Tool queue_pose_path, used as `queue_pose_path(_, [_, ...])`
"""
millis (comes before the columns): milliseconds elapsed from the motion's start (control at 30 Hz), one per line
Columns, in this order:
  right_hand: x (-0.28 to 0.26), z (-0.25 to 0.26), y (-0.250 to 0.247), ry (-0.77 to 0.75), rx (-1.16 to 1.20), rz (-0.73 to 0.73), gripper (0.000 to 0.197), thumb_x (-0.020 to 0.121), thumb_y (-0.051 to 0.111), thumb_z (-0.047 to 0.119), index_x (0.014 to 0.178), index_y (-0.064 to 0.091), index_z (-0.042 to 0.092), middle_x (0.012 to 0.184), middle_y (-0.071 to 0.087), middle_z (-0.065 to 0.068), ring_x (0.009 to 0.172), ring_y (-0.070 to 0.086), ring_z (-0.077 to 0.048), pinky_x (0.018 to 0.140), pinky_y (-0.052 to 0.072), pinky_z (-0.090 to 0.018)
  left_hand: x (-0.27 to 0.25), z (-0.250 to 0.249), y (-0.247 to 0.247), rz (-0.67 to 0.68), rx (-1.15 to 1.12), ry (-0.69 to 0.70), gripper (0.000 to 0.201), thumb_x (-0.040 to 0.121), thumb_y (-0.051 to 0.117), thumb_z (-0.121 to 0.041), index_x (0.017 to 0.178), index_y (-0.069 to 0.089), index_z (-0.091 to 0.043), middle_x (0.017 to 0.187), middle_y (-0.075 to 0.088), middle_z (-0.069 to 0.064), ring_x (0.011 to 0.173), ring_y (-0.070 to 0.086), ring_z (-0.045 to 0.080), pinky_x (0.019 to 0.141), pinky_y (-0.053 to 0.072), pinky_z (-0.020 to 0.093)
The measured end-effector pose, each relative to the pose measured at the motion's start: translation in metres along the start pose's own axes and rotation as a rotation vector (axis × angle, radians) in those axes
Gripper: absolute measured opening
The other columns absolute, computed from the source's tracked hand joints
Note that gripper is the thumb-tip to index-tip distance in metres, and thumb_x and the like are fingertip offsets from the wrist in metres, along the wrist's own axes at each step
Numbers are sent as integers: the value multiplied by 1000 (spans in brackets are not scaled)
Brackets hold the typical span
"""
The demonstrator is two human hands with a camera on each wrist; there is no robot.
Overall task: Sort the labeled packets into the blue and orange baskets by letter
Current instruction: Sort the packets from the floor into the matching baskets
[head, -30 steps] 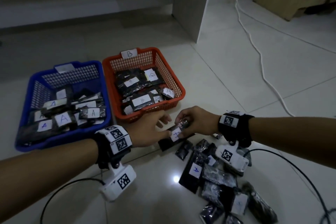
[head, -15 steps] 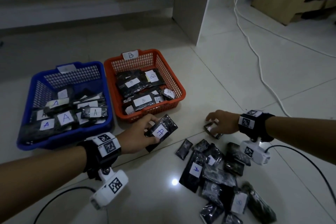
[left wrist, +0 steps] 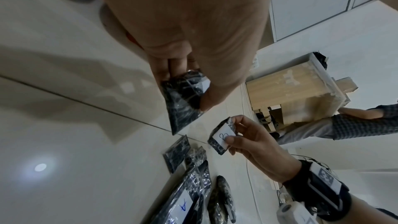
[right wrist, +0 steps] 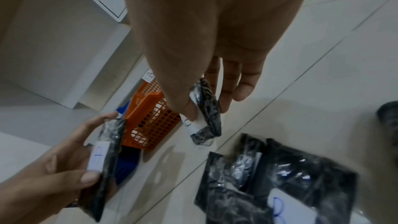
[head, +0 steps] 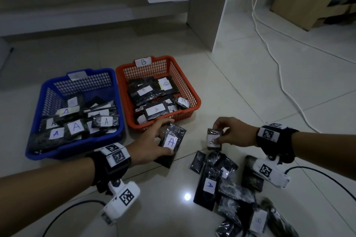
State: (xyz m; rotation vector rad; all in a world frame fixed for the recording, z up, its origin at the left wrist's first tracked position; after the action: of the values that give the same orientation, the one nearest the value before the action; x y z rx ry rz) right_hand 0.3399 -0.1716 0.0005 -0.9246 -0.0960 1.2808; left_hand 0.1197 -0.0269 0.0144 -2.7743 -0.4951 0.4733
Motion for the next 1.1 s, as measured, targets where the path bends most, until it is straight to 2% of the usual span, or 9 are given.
queue_pose_path(133, [6,23,11,22,203,33,34,81,81,15,106,60,16,97,68,0,73,64,-13,58,50,-22,1,-5,-11,-41,-54,-5,82,77,79,2,136,40,-40,116,65,4,101,70,16,78,61,32])
queue_pose_path(333, [17,54,18,-16,232,53,34,82,80,17,109,60,20,106,70,-5,81,67,-15,63,54,-27,10,-25,-57,-273,-28,40,75,80,79,-5,136,42,-39,106,68,1,92,69,13,75,59,26])
queue_pose_path(500, [30,82,-3,-114,299,-81,32,88,71,12,118,61,21,108,67,-4,90,71,-22,65,58,-26,19,-30,-89,-424,-77,40,75,82,79,-11,138,39,-40,110,66,-4,101,64,12,86,56,35])
queue_pose_path(600, [44,97,-20,-144,325,-203,21,87,73,13,106,64,15,106,70,-4,83,69,-13,62,54,-17,18,-32,-106,-515,-71,59,77,83,78,-11,141,36,-38,114,63,-6,103,62,9,83,56,30])
queue_pose_path(667, [57,103,-27,-148,347,-262,19,86,75,13,100,63,12,99,73,-6,80,71,-14,64,57,-22,14,-32,-121,-603,-68,81,76,84,77,-10,140,35,-39,113,62,-6,102,61,7,82,55,29])
queue_pose_path(767, [78,101,-31,-110,250,-330,21,82,78,27,94,62,22,95,75,-4,85,73,-25,73,62,-42,4,-29,-148,-703,-75,83,74,87,73,-7,142,34,-36,109,61,-9,96,59,-1,70,53,20])
queue_pose_path(833, [92,100,-26,-99,127,-294,26,77,74,42,95,63,27,99,74,-2,89,72,-25,80,60,-47,-5,-23,-168,-750,-86,62,73,88,71,-6,143,34,-35,106,61,-11,96,61,1,71,56,25])
queue_pose_path(967, [112,92,-11,-85,-225,-203,33,90,66,37,118,67,20,117,67,-5,98,65,-26,84,53,-35,-32,-7,-207,-780,104,-6,64,90,69,-8,141,37,-29,101,58,-14,80,62,-2,61,54,18])
queue_pose_path(1100, [116,88,-9,-68,-298,-293,56,90,71,29,140,53,12,134,53,-23,119,55,-40,101,45,-40,-64,9,-240,-800,279,-53,60,89,69,-8,139,39,-26,102,58,-11,73,60,-6,62,44,7])
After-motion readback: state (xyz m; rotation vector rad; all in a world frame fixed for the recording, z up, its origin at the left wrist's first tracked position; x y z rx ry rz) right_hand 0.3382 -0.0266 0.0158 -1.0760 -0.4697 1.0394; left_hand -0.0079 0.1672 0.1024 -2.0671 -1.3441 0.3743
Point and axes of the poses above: each hand's wrist, its own x-axis towards the middle knuckle, its own y-axis out of the palm, z = x × y, the point moved 7 cm from there along x, towards the middle knuckle
